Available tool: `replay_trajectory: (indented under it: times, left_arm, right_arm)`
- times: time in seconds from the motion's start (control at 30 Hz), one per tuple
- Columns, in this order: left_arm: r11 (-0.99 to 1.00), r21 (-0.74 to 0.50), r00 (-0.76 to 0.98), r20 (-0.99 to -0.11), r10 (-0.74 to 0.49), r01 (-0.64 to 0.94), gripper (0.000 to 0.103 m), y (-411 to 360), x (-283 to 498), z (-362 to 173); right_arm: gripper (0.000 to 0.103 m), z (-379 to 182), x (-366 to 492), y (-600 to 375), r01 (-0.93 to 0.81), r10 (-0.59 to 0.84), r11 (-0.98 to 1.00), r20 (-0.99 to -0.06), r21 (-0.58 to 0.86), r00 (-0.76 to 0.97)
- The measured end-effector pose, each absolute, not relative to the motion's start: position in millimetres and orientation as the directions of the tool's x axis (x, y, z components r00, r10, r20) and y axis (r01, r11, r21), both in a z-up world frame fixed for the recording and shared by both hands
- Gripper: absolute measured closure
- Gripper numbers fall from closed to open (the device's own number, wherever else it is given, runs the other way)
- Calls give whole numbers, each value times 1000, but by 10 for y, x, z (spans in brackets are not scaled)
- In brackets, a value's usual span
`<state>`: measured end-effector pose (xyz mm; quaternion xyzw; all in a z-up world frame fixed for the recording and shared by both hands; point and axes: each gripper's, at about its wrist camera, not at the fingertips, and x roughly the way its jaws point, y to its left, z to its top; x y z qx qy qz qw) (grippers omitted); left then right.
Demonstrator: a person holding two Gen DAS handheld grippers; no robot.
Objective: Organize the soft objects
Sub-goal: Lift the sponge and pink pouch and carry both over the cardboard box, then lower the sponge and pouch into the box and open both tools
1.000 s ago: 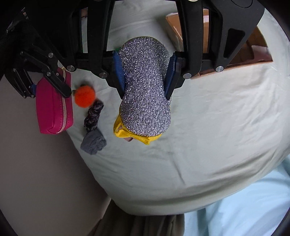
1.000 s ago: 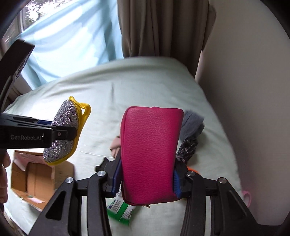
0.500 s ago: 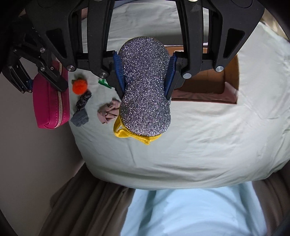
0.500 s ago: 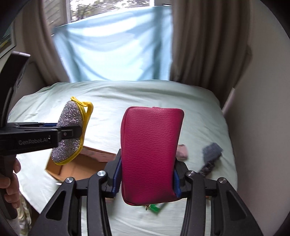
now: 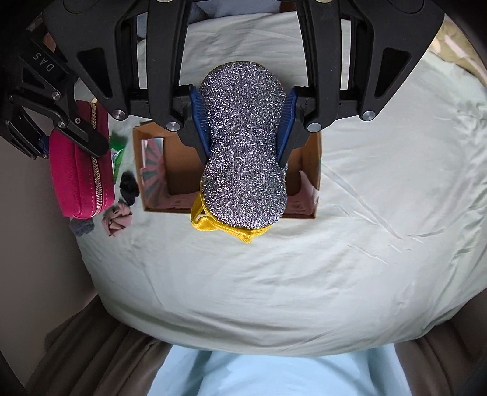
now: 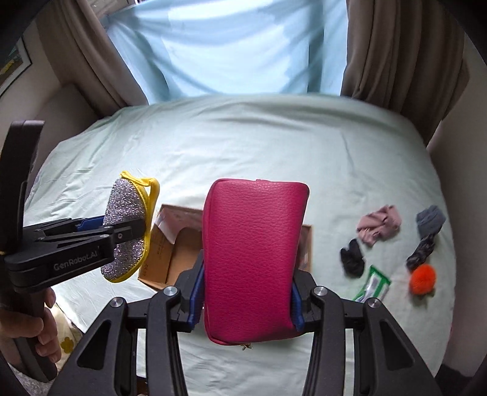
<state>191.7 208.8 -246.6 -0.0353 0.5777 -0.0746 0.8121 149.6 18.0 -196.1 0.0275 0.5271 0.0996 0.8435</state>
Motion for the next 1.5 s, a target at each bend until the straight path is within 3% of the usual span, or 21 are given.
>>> replay_trajectory:
  times: [0.43,0.67,1.0,1.07,1.1,1.13,1.17,1.2,1.23,1.27,1.3,1.5]
  left_arm:
    - [966,-135,97,-982,-159,221,66,2065,2404,-3583]
    - [962,-138,20,-989,-147,235,66,1932,2585,-3995]
    - [959,-120,-72,-992,-105,257,66,1679,2687,-4484]
    - [956,-117,-74,-992,-100,268,58,1637,2689,-4497]
    - [954,-114,-74,-993,-97,276,36,1610,2690,-4501]
    - [952,-113,-75,-993,-96,285,8,1591,2688,-4501]
    - [949,-108,-71,-993,-91,296,0,1569,2674,-4488]
    - [947,-102,-63,-994,-87,305,0,1557,2657,-4469]
    - [944,-97,-63,-995,-81,314,0,1546,2638,-4460]
    - [942,-92,-65,-995,-75,323,0,1534,2618,-4456]
    - [941,-88,-67,-995,-70,328,0,1513,2599,-4454]
    - [946,-94,-65,-995,-78,310,0,1525,2526,-4351]
  right_arm:
    - [61,-3176,2038,444,135,151,976,-977,172,152]
    - [61,-3698,2291,296,258,181,949,-983,178,15]
    - [62,-4161,2606,234,324,243,922,-969,213,-54]
    - [61,-4210,2650,231,327,254,919,-965,221,-60]
    - [61,-4221,2659,227,329,255,918,-965,222,-61]
    - [59,-4238,2669,221,332,252,918,-965,217,-66]
    - [55,-4257,2675,217,334,252,918,-965,216,-68]
    - [51,-4268,2673,211,338,254,915,-965,219,-62]
    - [33,-4270,2671,200,344,252,913,-967,221,-48]
    - [9,-4262,2670,192,343,246,913,-969,220,-33]
    - [2,-4253,2673,190,334,237,918,-971,214,-28]
    - [1,-4145,2684,171,279,212,939,-977,202,-7]
